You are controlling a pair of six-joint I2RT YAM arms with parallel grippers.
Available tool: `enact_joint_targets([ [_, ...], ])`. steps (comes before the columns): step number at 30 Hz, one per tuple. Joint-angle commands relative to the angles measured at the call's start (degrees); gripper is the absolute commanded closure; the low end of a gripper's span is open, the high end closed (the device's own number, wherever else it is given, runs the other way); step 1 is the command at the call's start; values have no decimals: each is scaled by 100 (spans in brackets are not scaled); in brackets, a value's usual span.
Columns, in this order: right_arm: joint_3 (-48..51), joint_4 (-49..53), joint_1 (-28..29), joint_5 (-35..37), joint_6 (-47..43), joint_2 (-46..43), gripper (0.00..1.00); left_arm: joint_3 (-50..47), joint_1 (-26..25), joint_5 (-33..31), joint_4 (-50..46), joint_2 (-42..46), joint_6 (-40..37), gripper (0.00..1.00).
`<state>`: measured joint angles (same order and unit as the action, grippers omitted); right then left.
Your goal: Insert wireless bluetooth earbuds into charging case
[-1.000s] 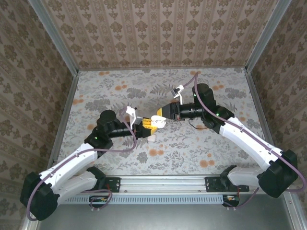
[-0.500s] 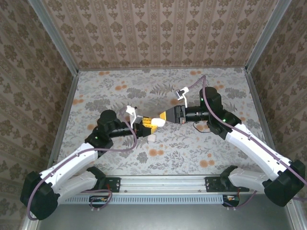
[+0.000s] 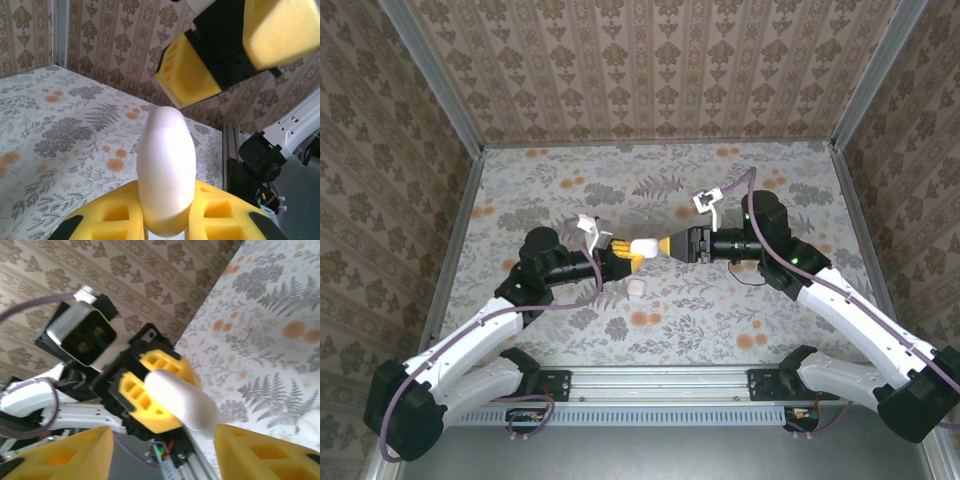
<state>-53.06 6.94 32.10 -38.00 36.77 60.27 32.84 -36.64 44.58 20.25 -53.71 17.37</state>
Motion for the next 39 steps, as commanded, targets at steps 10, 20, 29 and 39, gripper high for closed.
enact_joint_targets([
  [10, 393, -1662, 147, -85, -409, -22, 34, 798, 26, 486, 188, -244, 915, 100],
  [20, 302, -2063, 161, -331, -254, 289, 65, 991, -53, 651, 330, -439, 1180, 100],
  [29, 435, -2199, 148, -227, -155, 280, 84, 825, -62, 178, 56, -271, 844, 88],
  [39, 482, -1695, -34, 433, 45, 230, 89, 945, -57, -168, -626, -236, 257, 52],
])
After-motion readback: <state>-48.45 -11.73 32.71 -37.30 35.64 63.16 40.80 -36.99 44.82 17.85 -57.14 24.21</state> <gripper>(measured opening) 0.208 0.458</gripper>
